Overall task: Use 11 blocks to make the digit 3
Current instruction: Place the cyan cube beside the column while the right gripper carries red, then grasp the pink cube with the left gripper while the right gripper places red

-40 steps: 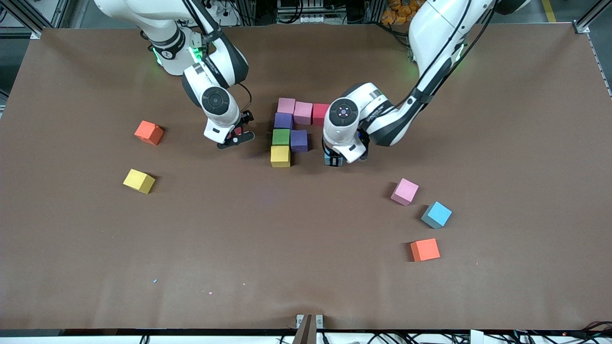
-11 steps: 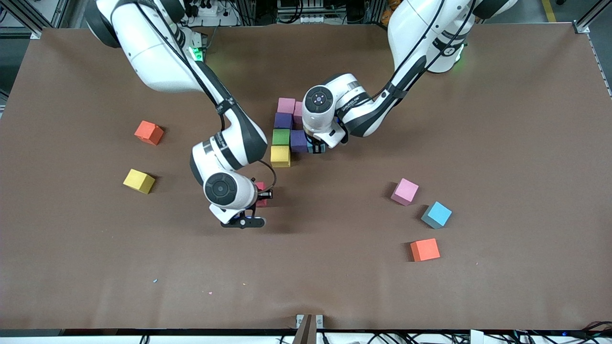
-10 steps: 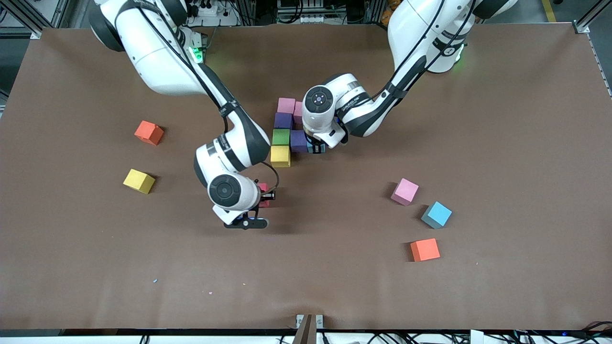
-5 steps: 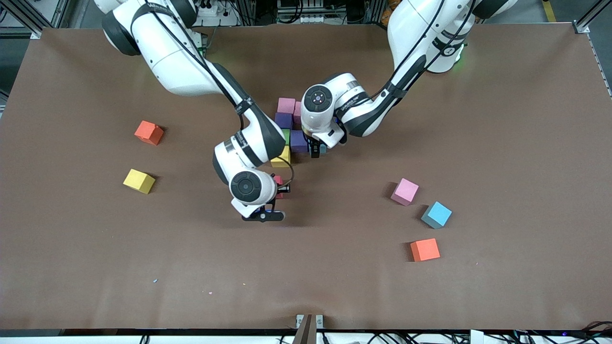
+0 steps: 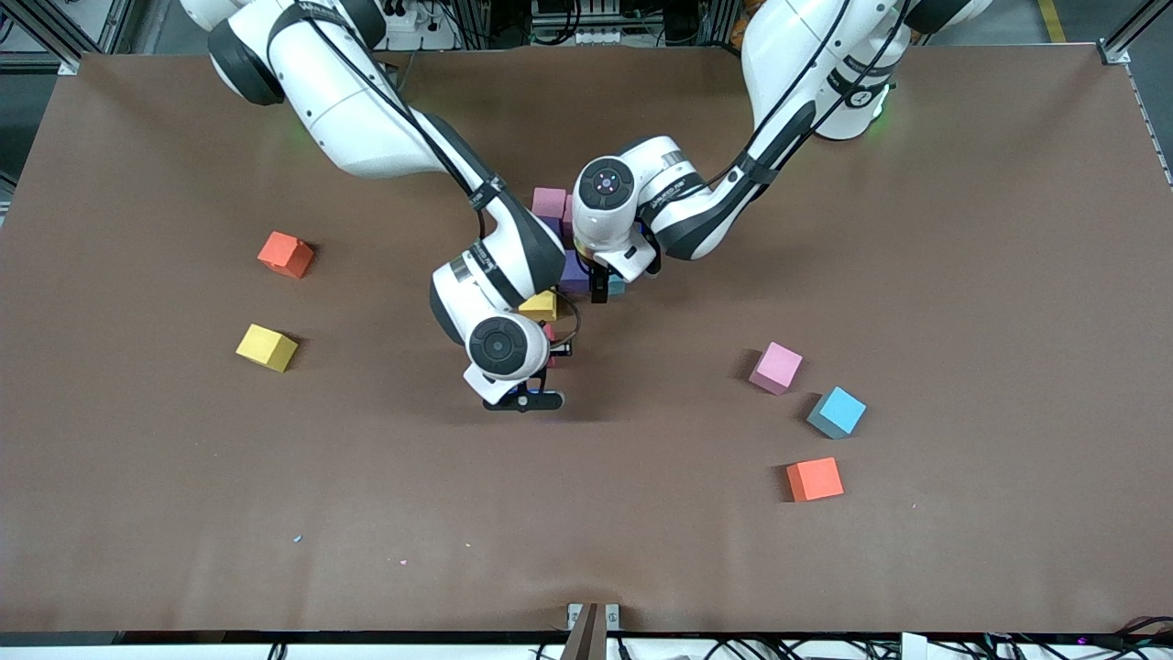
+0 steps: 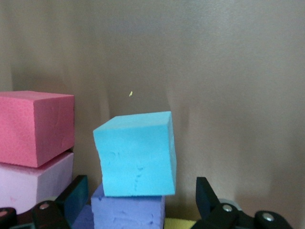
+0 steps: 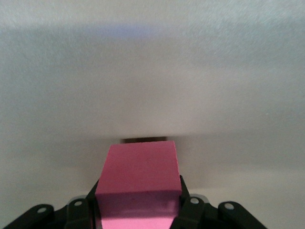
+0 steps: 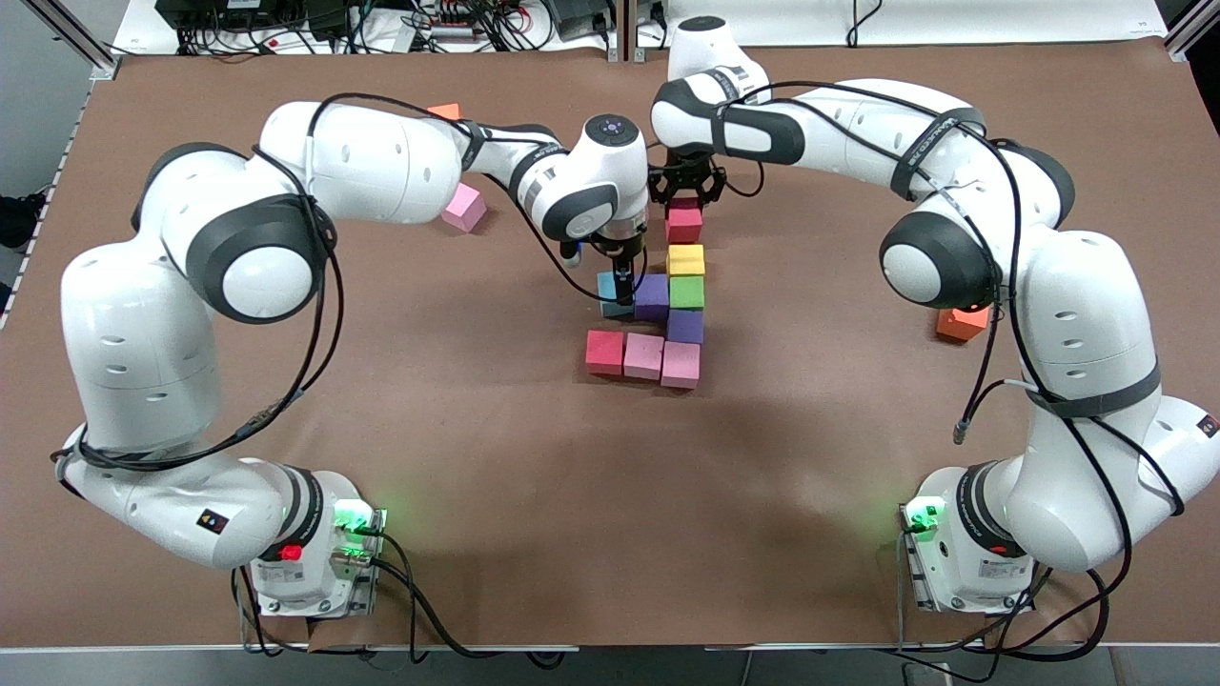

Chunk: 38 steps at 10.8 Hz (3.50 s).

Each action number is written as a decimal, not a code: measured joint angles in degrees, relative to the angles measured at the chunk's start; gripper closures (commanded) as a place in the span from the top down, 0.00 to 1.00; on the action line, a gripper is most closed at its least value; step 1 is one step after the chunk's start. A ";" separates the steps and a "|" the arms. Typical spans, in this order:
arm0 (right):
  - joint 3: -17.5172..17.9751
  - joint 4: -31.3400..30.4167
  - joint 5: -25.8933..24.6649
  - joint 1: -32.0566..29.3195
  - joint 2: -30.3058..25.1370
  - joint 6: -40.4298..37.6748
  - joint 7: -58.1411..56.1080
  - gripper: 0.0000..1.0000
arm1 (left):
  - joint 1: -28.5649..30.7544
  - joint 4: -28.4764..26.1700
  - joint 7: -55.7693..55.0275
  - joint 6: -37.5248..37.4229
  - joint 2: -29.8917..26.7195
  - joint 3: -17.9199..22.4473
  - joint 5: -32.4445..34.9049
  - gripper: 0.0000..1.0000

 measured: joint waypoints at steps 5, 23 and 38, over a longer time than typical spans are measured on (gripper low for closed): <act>-0.01 -0.66 -0.74 0.71 0.25 -0.25 0.59 0.00 | 1.83 0.15 10.26 -7.60 -4.87 -0.05 0.00 1.00; -0.01 -2.30 -1.13 1.31 -0.67 -1.02 0.66 0.00 | 31.05 0.73 79.31 -17.00 -8.36 -1.18 4.60 1.00; -0.82 -2.20 -1.32 -2.84 -5.64 -0.30 -0.12 1.00 | 34.92 2.84 71.88 -11.71 1.30 -1.67 6.99 1.00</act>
